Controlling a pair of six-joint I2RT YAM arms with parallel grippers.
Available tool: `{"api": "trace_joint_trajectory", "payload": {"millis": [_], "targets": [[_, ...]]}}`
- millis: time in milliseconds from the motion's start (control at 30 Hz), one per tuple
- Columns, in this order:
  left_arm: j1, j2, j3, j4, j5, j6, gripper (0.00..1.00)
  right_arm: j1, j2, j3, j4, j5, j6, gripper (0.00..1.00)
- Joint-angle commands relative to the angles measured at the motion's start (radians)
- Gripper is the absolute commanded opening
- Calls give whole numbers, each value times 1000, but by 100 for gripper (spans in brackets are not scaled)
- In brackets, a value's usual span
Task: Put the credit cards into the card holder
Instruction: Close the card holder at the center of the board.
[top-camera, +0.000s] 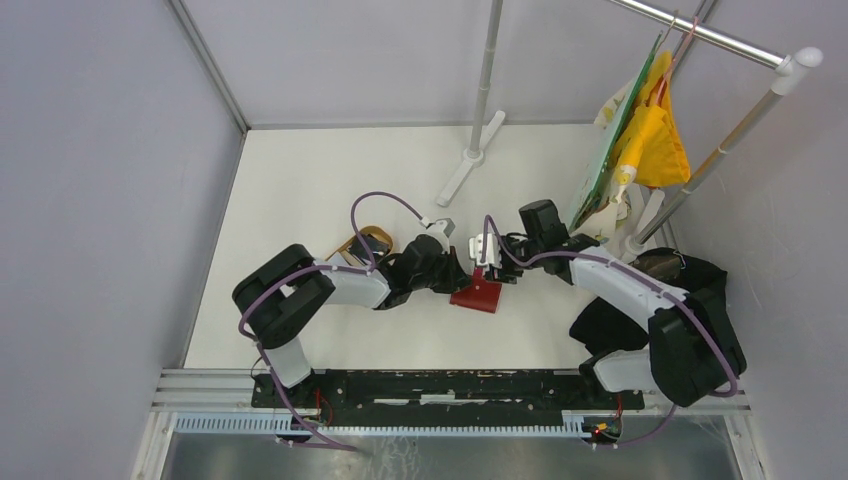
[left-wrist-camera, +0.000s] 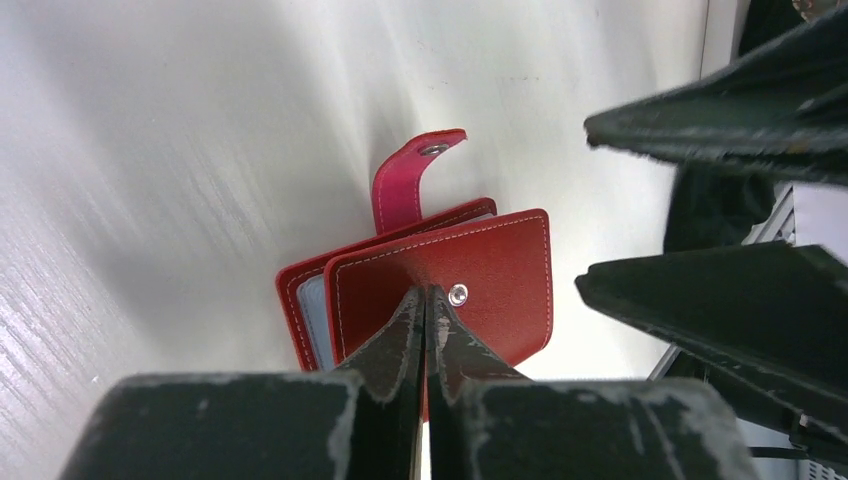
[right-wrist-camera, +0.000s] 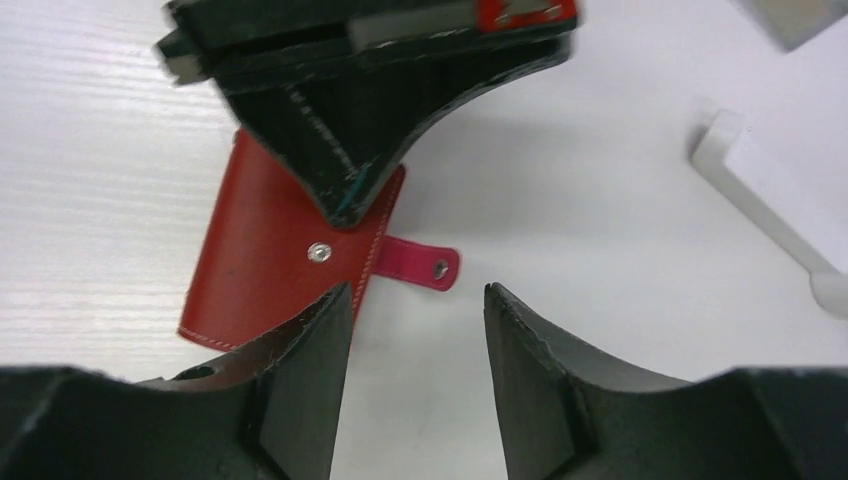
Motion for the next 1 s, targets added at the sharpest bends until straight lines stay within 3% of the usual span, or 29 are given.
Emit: {"api": "trace_joint_trajectory", "payload": {"millis": [0,200,300,967], "targets": [[-7,5,9,-48,-84,-17,4,-22,100,161,-52,-37,15,56],[-16,-9,-17,-19,-120,-18,3,-69,224,275,-107,-95,20,54],[-17,-9,-19,-13,-127,-16,3,-80,300,348,-190,-132,24,44],[-21,-7,-28,4,-138,-5,2,-92,405,361,-218,-124,111,37]]}}
